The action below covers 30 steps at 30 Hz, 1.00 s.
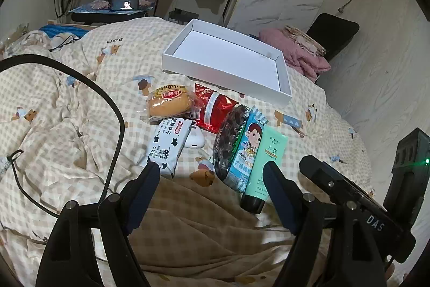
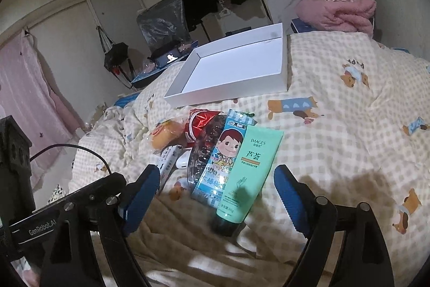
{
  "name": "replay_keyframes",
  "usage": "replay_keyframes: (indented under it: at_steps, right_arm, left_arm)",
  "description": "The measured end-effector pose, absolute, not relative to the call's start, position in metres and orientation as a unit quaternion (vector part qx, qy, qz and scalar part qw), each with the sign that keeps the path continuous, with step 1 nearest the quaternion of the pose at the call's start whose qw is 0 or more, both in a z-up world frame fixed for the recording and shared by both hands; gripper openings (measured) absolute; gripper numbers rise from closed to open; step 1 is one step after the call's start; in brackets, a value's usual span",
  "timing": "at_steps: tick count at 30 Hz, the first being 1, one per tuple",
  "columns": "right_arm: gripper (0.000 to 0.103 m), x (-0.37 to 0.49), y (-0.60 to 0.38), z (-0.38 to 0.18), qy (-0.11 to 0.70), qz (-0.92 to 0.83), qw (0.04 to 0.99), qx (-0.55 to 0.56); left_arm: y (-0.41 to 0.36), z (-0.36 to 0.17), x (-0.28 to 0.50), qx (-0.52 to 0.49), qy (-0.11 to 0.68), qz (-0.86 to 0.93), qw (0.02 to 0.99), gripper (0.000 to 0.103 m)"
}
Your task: Organize objects
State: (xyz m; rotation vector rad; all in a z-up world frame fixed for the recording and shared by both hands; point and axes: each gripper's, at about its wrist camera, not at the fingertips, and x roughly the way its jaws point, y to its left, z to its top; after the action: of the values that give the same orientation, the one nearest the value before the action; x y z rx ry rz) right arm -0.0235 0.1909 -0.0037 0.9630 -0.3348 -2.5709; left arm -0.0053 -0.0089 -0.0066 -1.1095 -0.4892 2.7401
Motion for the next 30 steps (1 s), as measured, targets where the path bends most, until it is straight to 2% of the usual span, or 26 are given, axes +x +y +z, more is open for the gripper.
replay_keyframes:
  at_steps: [30]
  right_arm:
    - [0.088, -0.0257, 0.1926, -0.0085, -0.121, -0.910, 0.182, 0.352]
  left_arm:
    - [-0.0076, -0.0085, -0.0072, -0.384, -0.167, 0.905, 0.075, 0.082]
